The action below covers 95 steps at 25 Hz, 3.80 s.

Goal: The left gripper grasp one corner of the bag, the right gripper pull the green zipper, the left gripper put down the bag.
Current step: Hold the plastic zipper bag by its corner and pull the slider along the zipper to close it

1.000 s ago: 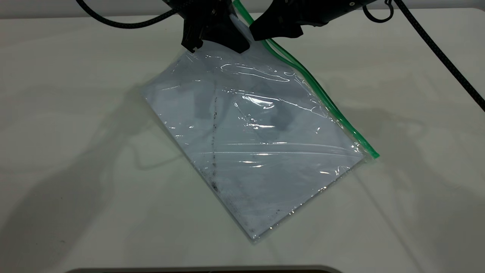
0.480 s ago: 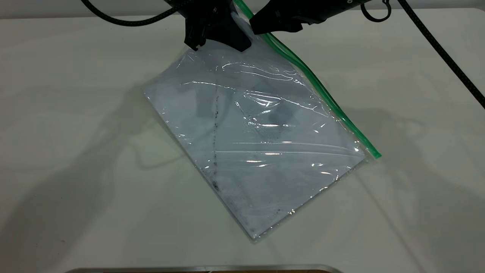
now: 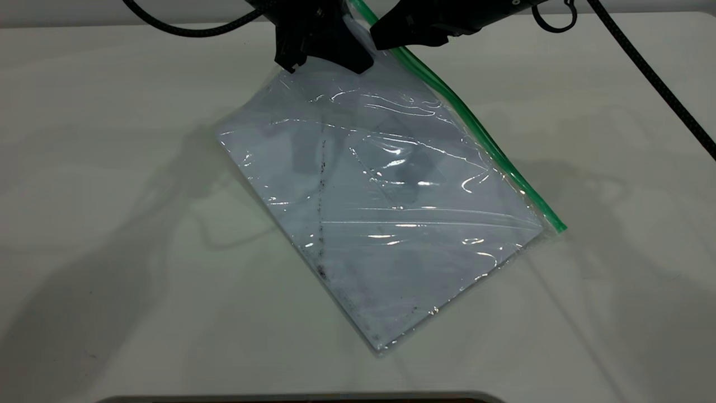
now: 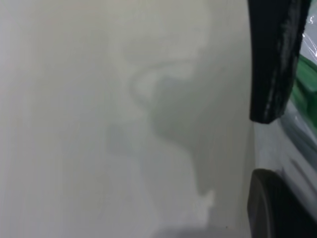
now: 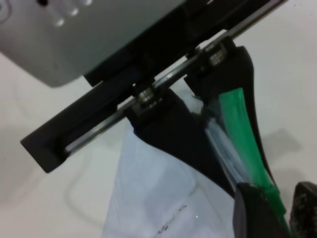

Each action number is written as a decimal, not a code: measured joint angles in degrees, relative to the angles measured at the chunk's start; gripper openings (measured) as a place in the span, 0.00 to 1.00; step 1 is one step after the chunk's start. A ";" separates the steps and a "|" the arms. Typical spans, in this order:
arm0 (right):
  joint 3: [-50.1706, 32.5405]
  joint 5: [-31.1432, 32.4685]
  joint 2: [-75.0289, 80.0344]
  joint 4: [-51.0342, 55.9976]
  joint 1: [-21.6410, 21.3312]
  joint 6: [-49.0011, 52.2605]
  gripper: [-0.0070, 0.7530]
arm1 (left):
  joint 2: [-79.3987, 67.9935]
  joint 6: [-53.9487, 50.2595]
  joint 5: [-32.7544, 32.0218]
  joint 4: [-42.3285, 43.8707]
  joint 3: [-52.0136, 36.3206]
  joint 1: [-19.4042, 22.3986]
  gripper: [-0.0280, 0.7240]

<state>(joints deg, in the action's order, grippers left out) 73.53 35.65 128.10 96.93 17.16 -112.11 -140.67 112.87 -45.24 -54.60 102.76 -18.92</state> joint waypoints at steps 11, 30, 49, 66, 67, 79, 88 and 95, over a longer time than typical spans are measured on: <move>0.00 1.05 0.00 2.08 0.00 0.00 0.28 | 0.00 0.00 0.00 -0.07 0.00 0.00 0.11; 0.00 0.47 0.00 1.22 0.02 0.00 0.06 | 0.00 0.00 -0.01 -0.41 0.00 0.00 0.11; 0.56 -2.13 -0.43 -0.49 -0.53 -0.16 0.06 | 4.07 -1.18 -2.61 0.17 -0.12 2.86 0.11; 0.63 -14.01 0.32 -1.41 -0.68 -2.79 0.06 | 10.41 -1.22 -5.59 0.06 -0.13 7.08 0.11; 0.82 -14.48 0.97 -1.36 -0.68 -2.85 0.06 | 10.61 -1.28 -5.74 0.08 -0.13 7.30 0.11; 0.19 -23.88 9.43 -1.16 -0.85 -3.02 0.07 | 10.85 -1.28 -6.84 0.82 -0.18 9.19 0.11; -0.44 -24.69 9.17 -1.11 -0.97 -3.01 0.08 | 10.85 -1.40 -8.06 0.49 -0.18 10.41 0.11; -1.26 -28.41 3.11 -1.31 -1.43 -2.09 0.24 | 10.38 -1.46 -8.16 -0.92 -0.18 11.04 0.11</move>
<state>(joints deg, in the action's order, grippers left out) 72.28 7.24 131.21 95.62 15.73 -114.21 -130.29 111.41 -53.40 -55.51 102.58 -7.88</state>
